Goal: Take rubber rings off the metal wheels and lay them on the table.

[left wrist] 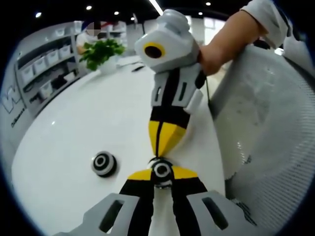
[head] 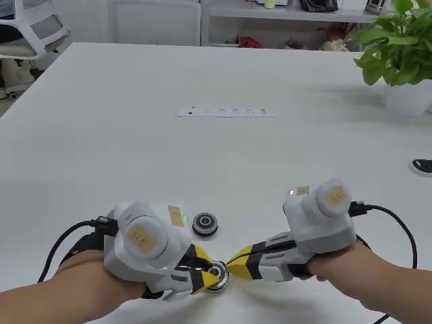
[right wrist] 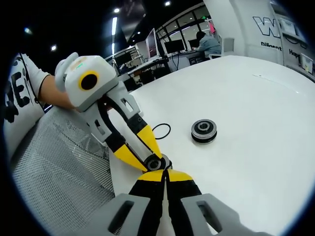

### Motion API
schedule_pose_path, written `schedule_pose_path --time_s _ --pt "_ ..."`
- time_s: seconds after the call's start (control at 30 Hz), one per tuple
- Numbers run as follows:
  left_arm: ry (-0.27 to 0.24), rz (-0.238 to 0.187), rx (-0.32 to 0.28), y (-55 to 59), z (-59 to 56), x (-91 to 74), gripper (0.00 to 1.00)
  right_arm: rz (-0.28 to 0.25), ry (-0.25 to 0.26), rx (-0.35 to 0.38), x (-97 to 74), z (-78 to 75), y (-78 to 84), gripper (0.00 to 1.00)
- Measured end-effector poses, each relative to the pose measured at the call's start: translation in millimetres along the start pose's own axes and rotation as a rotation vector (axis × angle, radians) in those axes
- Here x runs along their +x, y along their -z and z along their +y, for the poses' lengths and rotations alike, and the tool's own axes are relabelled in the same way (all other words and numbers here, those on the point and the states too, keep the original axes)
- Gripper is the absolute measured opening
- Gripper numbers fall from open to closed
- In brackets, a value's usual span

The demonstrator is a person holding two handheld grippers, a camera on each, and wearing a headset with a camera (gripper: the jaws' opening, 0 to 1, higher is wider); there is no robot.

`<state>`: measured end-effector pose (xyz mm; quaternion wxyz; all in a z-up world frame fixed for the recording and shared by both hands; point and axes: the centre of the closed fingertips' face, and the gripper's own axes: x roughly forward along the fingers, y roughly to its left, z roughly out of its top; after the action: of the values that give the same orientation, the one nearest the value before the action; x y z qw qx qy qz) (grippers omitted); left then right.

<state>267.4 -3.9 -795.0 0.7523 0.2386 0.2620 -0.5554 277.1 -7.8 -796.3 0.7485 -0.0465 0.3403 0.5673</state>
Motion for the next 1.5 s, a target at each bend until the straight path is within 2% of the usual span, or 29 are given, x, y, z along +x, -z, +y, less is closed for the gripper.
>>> schedule_pose_path --time_s 0.33,0.8,1.1,1.17,1.23,1.5 --pt "-0.001 0.002 -0.003 0.0 -0.3 0.0 0.13 -0.001 -0.010 0.003 -0.1 4.9 -2.0 0.00" --pt "0.004 0.004 0.000 0.1 -1.6 -0.4 0.13 -0.002 -0.043 -0.035 3.7 15.2 -5.8 0.00" --pt "0.004 0.003 -0.001 -0.1 -1.4 -0.2 0.13 -0.010 -0.052 -0.035 3.6 15.9 -6.8 0.00" --pt "0.004 0.002 -0.001 -0.1 -1.4 -0.2 0.13 -0.027 -0.074 -0.028 4.1 20.5 -9.8 0.00" --pt "0.004 0.001 -0.001 -0.1 -1.4 -0.2 0.13 -0.018 -0.065 -0.046 4.3 19.9 -9.9 0.00" --pt "0.006 -0.007 0.003 -0.3 -1.3 -0.6 0.13 -0.025 -0.047 -0.013 1.3 12.1 -7.2 0.00"
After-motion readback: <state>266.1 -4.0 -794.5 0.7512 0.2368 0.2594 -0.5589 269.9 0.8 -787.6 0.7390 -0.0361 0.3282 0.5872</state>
